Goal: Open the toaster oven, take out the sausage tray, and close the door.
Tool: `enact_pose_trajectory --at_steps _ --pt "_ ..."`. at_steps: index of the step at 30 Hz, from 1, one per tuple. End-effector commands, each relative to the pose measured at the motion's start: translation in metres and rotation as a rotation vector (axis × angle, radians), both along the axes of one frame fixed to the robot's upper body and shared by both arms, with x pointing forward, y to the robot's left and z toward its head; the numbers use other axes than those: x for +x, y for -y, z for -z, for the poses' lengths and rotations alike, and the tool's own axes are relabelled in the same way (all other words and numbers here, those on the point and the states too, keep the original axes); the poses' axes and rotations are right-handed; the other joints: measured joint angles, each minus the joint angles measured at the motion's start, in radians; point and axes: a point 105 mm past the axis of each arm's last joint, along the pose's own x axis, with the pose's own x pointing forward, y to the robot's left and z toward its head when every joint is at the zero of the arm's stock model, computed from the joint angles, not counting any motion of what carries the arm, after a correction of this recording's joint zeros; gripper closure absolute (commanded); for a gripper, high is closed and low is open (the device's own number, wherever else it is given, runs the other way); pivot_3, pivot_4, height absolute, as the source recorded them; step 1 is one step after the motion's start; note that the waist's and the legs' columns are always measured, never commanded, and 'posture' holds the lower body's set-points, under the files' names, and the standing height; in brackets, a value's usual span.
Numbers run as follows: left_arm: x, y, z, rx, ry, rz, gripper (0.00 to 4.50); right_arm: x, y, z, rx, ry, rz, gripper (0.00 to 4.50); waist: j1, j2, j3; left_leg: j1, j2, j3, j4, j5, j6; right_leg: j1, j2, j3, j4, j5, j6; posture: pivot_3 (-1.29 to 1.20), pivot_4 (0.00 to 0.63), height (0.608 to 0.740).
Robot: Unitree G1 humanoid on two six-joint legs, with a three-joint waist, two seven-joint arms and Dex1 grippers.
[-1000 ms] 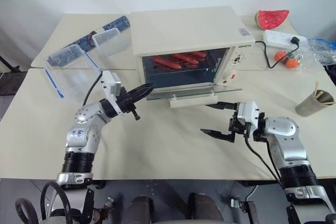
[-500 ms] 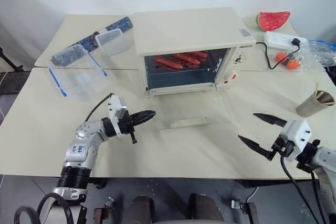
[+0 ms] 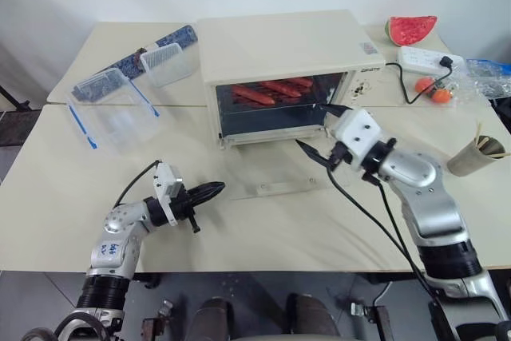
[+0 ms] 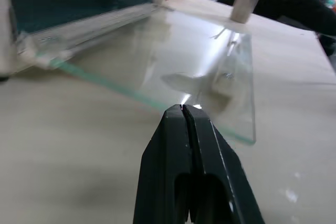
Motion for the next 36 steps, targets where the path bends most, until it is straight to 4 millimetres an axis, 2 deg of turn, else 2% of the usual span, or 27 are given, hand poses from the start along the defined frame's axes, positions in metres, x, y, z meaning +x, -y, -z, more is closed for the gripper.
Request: enact_pose_trajectory --at_steps 1,3,6,8,13,16,17,20,24,27,36 --pt "-0.008 -0.011 -0.027 -0.102 0.102 -0.065 4.31 0.014 -0.019 -0.005 -0.128 0.119 -0.026 0.0 -0.003 0.0 0.0 0.0 0.0 0.0 0.0 0.0 0.0 0.0 0.0 0.0 0.0 0.0 0.0 0.0 0.15 0.74" --pt "-0.013 -0.025 -0.039 -0.157 0.136 -0.147 3.97 0.027 -0.024 -0.001 -0.249 0.178 -0.015 0.0 -0.012 0.0 0.0 0.0 0.0 0.001 0.0 0.0 0.0 -0.001 0.0 0.0 0.0 0.0 0.0 0.0 0.15 0.74" --pt "-0.028 -0.044 -0.05 -0.169 0.17 -0.223 3.09 0.048 -0.024 -0.005 -0.331 0.246 0.074 0.0 -0.027 0.0 0.0 0.0 0.001 0.0 -0.001 -0.001 0.0 -0.002 -0.001 0.0 0.002 0.0 0.0 0.0 0.15 0.74" --pt "-0.043 -0.053 -0.053 -0.163 0.175 -0.246 2.58 0.056 -0.034 -0.005 -0.385 0.293 0.085 0.0 -0.03 0.0 0.0 0.0 0.001 0.0 -0.002 0.0 -0.001 -0.003 -0.001 -0.001 0.003 0.0 0.0 0.0 0.15 0.74" --pt "-0.065 -0.061 -0.054 -0.157 0.145 -0.265 1.06 0.066 -0.056 -0.015 -0.461 0.464 0.102 0.0 -0.035 0.0 0.0 0.0 0.001 0.001 -0.003 -0.001 -0.002 -0.005 0.0 0.0 0.003 0.0 0.0 0.0 0.15 0.74" --pt "-0.068 -0.06 -0.057 -0.175 0.139 -0.276 0.19 0.075 -0.067 -0.013 -0.484 0.485 0.119 0.0 -0.032 0.0 0.0 0.0 0.002 0.001 -0.002 -0.001 -0.002 -0.005 0.0 0.0 0.003 0.0 0.0 0.0 0.15 0.74" --pt "-0.067 -0.06 -0.059 -0.169 0.159 -0.29 0.04 0.076 -0.072 -0.013 -0.483 0.493 0.117 0.0 -0.032 0.0 0.0 0.0 0.002 0.001 -0.001 -0.001 -0.002 -0.005 0.0 0.0 0.003 0.0 0.0 0.0 0.15 0.74" --pt "-0.066 -0.053 -0.058 -0.162 0.153 -0.26 0.04 0.077 -0.085 -0.012 -0.496 0.521 0.109 0.0 -0.032 0.0 0.0 -0.001 0.001 0.0 -0.001 -0.001 -0.002 -0.005 0.0 0.0 0.003 0.0 0.0 0.0 0.15 0.74" --pt "-0.065 -0.051 -0.057 -0.158 0.154 -0.25 0.04 0.077 -0.09 -0.01 -0.51 0.539 0.116 0.0 -0.034 0.0 0.0 -0.001 0.001 0.0 -0.003 -0.001 -0.002 -0.006 0.0 0.0 0.004 0.0 0.0 0.0 0.15 0.74" --pt "-0.061 -0.052 -0.059 -0.152 0.166 -0.257 0.0 0.079 -0.086 -0.004 -0.566 0.551 0.148 0.62 -0.036 0.001 0.0 -0.003 0.001 0.001 -0.003 -0.001 -0.002 -0.008 0.0 0.0 0.004 0.0 0.0 0.0 0.15 0.74" --pt "-0.056 -0.049 -0.059 -0.154 0.159 -0.232 0.0 0.082 -0.078 0.002 -0.62 0.549 0.212 3.67 -0.044 0.001 0.0 -0.004 0.002 0.003 -0.004 -0.001 -0.002 -0.01 0.0 0.001 0.005 0.0 0.0 0.0 0.15 0.74"
